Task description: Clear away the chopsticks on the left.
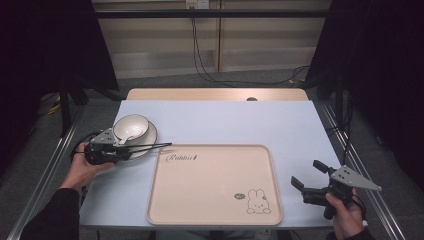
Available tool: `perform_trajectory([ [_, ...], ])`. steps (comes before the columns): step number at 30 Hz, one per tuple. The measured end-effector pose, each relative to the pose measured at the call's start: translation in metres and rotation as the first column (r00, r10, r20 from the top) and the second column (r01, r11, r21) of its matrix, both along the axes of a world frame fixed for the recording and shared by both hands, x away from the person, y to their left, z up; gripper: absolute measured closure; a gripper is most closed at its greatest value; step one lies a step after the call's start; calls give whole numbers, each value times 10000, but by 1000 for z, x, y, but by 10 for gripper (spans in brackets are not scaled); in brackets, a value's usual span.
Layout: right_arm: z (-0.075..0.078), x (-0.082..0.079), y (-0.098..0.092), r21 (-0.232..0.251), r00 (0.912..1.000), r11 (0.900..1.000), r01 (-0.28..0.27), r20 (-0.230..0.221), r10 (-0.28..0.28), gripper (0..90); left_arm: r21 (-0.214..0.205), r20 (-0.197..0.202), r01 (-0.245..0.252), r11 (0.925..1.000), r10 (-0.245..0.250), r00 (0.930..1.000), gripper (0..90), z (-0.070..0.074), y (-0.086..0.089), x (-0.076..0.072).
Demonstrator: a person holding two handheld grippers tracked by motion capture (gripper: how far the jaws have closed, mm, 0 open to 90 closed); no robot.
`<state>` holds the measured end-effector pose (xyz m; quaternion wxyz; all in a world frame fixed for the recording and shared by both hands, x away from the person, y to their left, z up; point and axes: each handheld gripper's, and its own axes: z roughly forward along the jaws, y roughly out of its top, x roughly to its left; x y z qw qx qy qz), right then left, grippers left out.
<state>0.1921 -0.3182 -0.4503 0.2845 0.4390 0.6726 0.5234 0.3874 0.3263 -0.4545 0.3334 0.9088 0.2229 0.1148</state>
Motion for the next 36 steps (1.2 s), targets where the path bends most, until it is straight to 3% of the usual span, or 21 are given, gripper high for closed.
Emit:
perform_trajectory([
  [6,0,0,0,-14,10000,10000,49,-4,-49,14,-150,-233,42,9999,-45,9997,852,0,-1,2],
  [13,0,0,0,-15,10000,10000,37,25,-37,14,-371,-661,-119,9992,95,9978,855,2,0,1],
  [17,0,0,0,-22,10000,10000,36,25,-36,14,-599,-573,-232,9979,198,9982,856,4,0,-1],
  [19,-1,0,0,78,10000,9999,69,-64,-68,14,-741,-798,-246,9969,187,9966,856,6,1,-3],
  [24,0,0,0,26,10000,10000,40,-4,-40,14,-1022,-840,-313,9943,227,9962,857,11,0,-9],
  [28,0,0,0,47,10000,10000,38,14,-38,14,-1466,-860,-401,9884,277,9959,857,16,1,-15],
  [32,0,0,0,56,10000,10000,27,29,-27,14,-1575,-1149,-590,9858,410,9925,858,21,2,-22],
  [36,0,0,0,59,10000,10000,26,34,-26,14,-1999,-1317,-809,9765,550,9898,858,25,4,-32],
])
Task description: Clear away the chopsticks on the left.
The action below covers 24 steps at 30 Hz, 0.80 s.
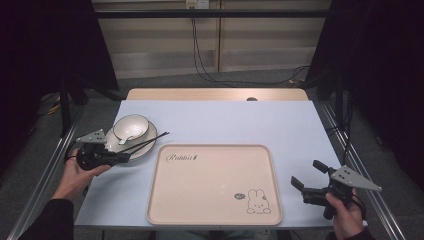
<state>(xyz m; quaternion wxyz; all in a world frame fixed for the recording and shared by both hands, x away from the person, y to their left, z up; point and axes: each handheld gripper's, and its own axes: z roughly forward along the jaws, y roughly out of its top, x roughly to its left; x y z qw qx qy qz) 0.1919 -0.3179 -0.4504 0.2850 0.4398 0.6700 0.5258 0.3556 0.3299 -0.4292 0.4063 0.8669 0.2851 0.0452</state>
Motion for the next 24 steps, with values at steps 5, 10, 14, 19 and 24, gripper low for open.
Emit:
perform_trajectory([
  [5,0,0,0,1,10000,10000,-15,17,15,14,-265,-165,-225,9994,221,9996,858,4,3,-12],
  [10,0,0,0,4,10000,10000,-13,21,13,14,-311,-224,-591,9978,585,9980,858,5,2,-28],
  [14,0,0,0,2,10000,10000,-15,31,15,14,-571,-67,-864,9946,861,9963,858,8,4,-39],
  [19,0,0,1,10,10000,10000,10,10,-10,14,-746,-201,-1330,9883,1318,9911,858,16,-3,-51],
  [24,0,0,0,-25,10000,10000,-8,44,8,14,-1036,-264,-1659,9807,1641,9861,859,19,-17,-68],
])
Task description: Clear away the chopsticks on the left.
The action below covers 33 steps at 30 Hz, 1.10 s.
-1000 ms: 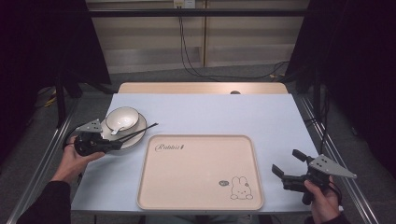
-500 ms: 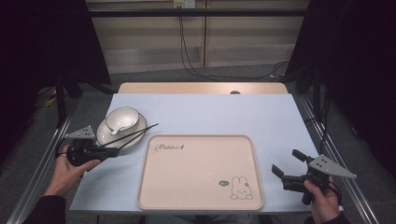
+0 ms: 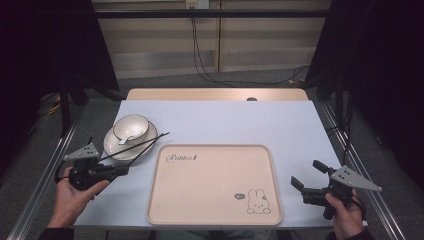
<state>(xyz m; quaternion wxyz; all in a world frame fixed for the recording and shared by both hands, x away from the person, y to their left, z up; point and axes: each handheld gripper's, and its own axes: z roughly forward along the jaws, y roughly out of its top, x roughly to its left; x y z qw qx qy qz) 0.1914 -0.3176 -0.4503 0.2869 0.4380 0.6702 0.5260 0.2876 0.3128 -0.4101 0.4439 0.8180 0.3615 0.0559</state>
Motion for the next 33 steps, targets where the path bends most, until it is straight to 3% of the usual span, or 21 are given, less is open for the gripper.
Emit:
perform_trajectory([
  [5,0,0,1,-12,10000,10000,-3,6,3,14,-105,52,-336,9994,337,9994,859,3,-12,-13],
  [10,0,0,1,-3,10000,10000,-43,-31,43,15,-209,-146,-1402,9899,1399,9901,859,1,-27,-28],
  [11,0,0,1,-3,10000,10000,-43,-31,43,15,-209,-146,-1402,9899,1399,9901,859,1,-27,-28],
  [18,0,0,1,-27,10000,10000,-60,3,60,15,-270,-832,-2123,9768,2095,9743,859,-9,-50,-34],
  [26,0,0,2,8,10000,10000,-63,23,63,15,-158,-1095,-2706,9626,2673,9574,859,-15,-71,-28],
  [28,0,0,1,-32,10000,10000,-90,28,90,15,-128,-1267,-2884,9574,2846,9502,859,-16,-76,-25],
  [30,0,0,1,-43,10000,10000,-69,1,69,15,-89,-1350,-3195,9476,3154,9393,859,-16,-82,-21],
  [31,0,0,1,-43,10000,10000,-69,1,69,15,-89,-1350,-3195,9476,3154,9393,859,-16,-82,-21],
  [33,0,0,1,-35,10000,10000,-93,31,93,15,-73,-1368,-3387,9409,3346,9324,859,-15,-84,-20],
])
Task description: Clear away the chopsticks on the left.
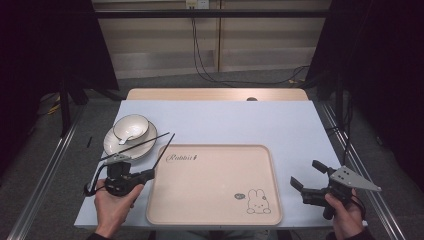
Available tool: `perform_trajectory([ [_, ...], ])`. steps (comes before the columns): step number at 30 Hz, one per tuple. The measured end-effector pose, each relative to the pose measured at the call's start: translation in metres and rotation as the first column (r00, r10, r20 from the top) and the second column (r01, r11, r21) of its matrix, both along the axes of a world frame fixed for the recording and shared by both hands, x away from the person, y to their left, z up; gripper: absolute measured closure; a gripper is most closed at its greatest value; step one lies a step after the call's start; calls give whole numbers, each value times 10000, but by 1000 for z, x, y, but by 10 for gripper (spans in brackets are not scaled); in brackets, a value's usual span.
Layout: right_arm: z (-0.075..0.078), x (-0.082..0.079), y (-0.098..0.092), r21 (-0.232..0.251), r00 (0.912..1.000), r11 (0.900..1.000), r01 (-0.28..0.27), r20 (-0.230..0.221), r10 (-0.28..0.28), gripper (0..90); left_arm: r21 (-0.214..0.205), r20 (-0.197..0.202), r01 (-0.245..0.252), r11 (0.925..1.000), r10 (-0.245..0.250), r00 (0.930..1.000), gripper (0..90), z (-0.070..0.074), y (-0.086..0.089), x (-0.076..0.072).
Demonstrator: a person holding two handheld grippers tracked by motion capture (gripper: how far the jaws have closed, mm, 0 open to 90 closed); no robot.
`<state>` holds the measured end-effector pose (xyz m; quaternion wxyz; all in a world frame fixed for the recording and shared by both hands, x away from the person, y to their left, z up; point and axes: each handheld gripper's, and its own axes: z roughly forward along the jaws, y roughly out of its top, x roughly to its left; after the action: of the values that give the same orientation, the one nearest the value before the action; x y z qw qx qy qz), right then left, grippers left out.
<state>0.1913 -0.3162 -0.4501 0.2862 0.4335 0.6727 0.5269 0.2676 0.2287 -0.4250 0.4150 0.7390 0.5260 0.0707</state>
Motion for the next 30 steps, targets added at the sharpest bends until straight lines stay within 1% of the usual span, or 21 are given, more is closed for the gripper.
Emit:
perform_trajectory([
  [1,0,0,0,55,10000,10000,28,-13,-28,15,-26,-49,-90,10000,90,9999,859,0,0,0],
  [2,0,0,0,0,10000,10000,4,-6,-4,15,0,-102,-173,9999,173,9998,859,-1,-2,0],
  [3,0,0,0,3,10000,10000,8,-12,-8,15,105,-83,-242,9997,243,9997,858,-3,-4,-1],
  [4,0,0,0,3,10000,10000,8,-12,-8,15,105,-83,-242,9997,243,9997,858,-3,-4,-1],
  [6,0,0,0,-67,10000,10000,-7,3,7,16,261,-249,-248,9994,255,9994,858,-9,-10,-2],
  [7,0,0,0,-82,10000,10000,-6,17,6,16,289,-260,-308,9991,316,9992,858,-12,-14,-3],
  [8,0,0,0,-82,10000,10000,-6,17,6,16,289,-260,-308,9991,316,9992,858,-12,-14,-3],
  [9,0,0,0,-82,10000,10000,-8,23,8,16,376,-357,-305,9988,318,9989,858,-13,-16,-2],
  [12,0,0,0,-69,10000,10000,-3,0,3,16,658,-463,-305,9974,335,9984,858,-18,-20,-2],
  [13,0,0,0,-80,10000,10000,-12,27,12,16,574,-421,-414,9975,438,9982,858,-19,-23,-3],
  [14,0,0,0,-86,10000,10000,-21,22,21,16,679,-461,-244,9974,275,9986,858,-20,-23,-3],
  [16,0,0,0,-46,10000,10000,-19,-16,19,16,756,-581,-256,9968,300,9979,858,-23,-27,-3],
  [17,0,0,0,-58,10000,10000,-49,-12,49,16,899,-698,-286,9955,349,9970,858,-25,-29,-2],
  [19,0,0,0,-71,10000,10000,-58,8,58,16,968,-723,-294,9949,365,9967,858,-26,-30,-2],
  [20,0,0,0,-51,10000,10000,-37,-18,37,16,1030,-846,-390,9939,478,9953,858,-28,-33,-1],
  [21,0,0,0,-50,10000,10000,-43,-14,43,16,1030,-846,-390,9939,478,9953,858,-28,-33,-1],
  [23,0,0,0,-64,10000,10000,-47,-9,47,16,1177,-982,-231,9928,347,9946,858,-30,-34,0],
  [26,0,0,1,-68,10000,10000,-47,-5,47,16,1237,-1161,-293,9919,438,9923,858,-35,-37,-1],
  [28,0,0,0,-79,10000,10000,-57,4,57,16,1474,-1256,-148,9890,335,9915,857,-37,-38,1],
  [29,0,0,0,-73,10000,10000,-62,-8,62,16,1430,-1218,-234,9894,410,9917,857,-37,-39,2],
  [30,0,0,0,-55,10000,10000,-45,-12,45,16,1403,-1242,-208,9899,384,9915,857,-37,-39,2],
])
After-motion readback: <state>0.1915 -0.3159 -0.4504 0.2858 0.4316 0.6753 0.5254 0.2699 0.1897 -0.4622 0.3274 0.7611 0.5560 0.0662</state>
